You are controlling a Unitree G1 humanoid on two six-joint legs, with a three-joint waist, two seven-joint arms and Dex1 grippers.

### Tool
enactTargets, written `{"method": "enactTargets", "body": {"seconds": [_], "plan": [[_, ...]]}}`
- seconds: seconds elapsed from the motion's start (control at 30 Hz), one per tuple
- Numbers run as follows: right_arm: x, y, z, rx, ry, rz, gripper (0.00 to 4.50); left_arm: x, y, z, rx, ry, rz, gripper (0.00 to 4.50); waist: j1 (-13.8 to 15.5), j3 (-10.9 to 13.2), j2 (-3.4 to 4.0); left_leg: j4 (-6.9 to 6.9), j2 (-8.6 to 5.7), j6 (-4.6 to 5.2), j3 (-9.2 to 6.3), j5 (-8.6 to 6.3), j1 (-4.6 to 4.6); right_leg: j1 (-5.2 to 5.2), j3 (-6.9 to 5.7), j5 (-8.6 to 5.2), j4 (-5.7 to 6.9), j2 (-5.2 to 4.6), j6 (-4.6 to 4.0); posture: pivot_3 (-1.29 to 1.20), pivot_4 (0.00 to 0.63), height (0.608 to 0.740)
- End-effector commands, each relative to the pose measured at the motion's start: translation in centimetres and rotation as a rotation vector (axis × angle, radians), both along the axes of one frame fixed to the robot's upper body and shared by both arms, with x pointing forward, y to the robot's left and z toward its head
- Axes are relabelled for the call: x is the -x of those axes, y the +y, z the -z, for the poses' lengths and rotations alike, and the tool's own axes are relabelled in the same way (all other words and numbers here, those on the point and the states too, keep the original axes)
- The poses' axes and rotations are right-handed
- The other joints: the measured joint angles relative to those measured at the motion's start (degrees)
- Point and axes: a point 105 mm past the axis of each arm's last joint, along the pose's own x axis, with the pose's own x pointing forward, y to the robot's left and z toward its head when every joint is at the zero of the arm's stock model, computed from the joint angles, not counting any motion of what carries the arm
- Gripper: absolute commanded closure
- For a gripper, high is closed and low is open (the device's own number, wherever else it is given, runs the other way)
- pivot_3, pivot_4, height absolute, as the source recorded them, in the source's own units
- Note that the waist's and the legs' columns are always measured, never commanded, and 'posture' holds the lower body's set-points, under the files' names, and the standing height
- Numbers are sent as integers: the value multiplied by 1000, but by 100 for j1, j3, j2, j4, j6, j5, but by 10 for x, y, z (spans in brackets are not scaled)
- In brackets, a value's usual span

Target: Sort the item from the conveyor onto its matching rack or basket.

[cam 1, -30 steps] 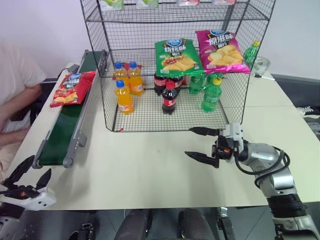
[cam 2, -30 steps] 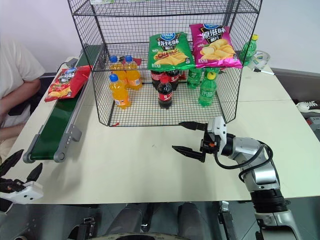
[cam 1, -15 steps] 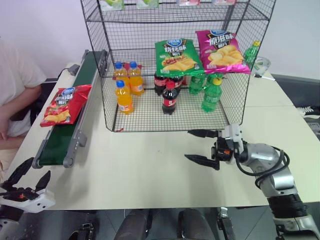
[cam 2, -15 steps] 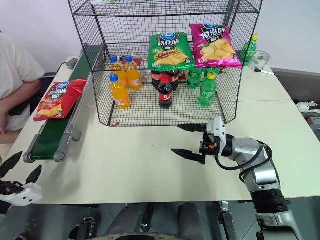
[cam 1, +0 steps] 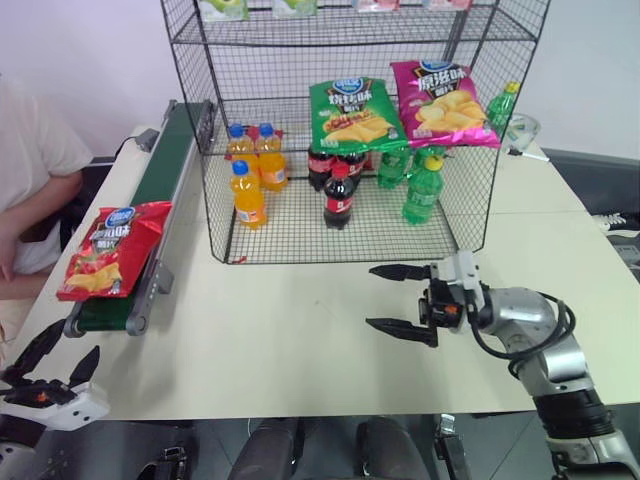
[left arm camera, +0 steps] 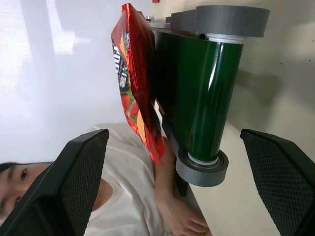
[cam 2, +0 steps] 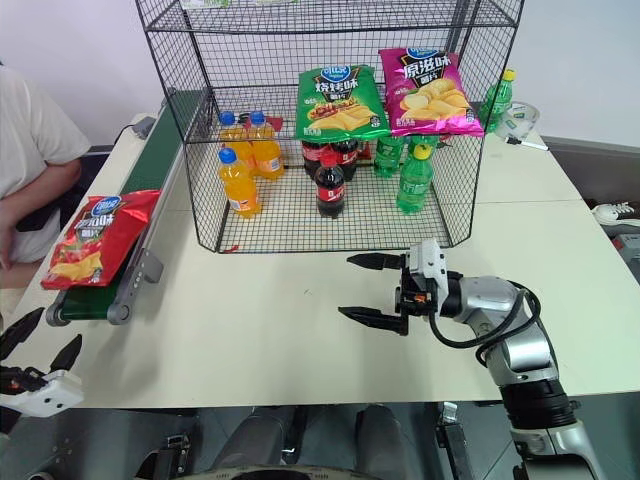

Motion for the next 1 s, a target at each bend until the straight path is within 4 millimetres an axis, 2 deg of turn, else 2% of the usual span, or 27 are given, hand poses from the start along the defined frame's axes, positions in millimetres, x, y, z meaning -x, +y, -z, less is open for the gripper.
{"method": "enactTargets", "body": {"seconds": [0.03,0.5,0.57,0.63,0.83,0.87,1.0], "plan": [[3,4,-8,1,-52,-22,0,-3,3,-10,4,-48,-12,18,1,0,0,0,0,0,0,0,0,0,0,0,0,0,0,0,150,740],[-2,0,-5,2,-55,14,0,-16,-2,-19,20,-74,5,18,1,-1,-2,1,0,0,0,0,1,1,0,0,2,0,0,0,150,740],[-3,0,-5,2,-56,19,0,-20,-6,-19,58,-59,22,511,8,-2,-3,2,0,-1,0,0,1,1,0,0,2,0,0,0,150,740],[-4,-1,-5,0,-57,26,0,-23,-7,-20,57,-70,21,1259,5,-2,-3,2,0,-1,0,1,1,1,0,0,2,0,0,0,150,740],[-6,-3,-5,-4,-59,45,0,-21,-8,-19,67,-58,14,4214,-22,-3,-3,1,0,-1,0,1,1,0,1,1,2,0,-1,0,150,740],[-6,-3,-4,-5,-59,46,0,-20,-8,-20,57,-66,13,4434,-20,-3,-3,2,0,-1,0,1,1,0,1,1,2,0,-1,0,150,740],[-6,-4,-4,-6,-60,50,0,-17,-10,-20,58,-72,4,4434,-1,-3,-4,2,0,-1,0,1,1,1,1,1,2,0,-1,0,150,740]]}}
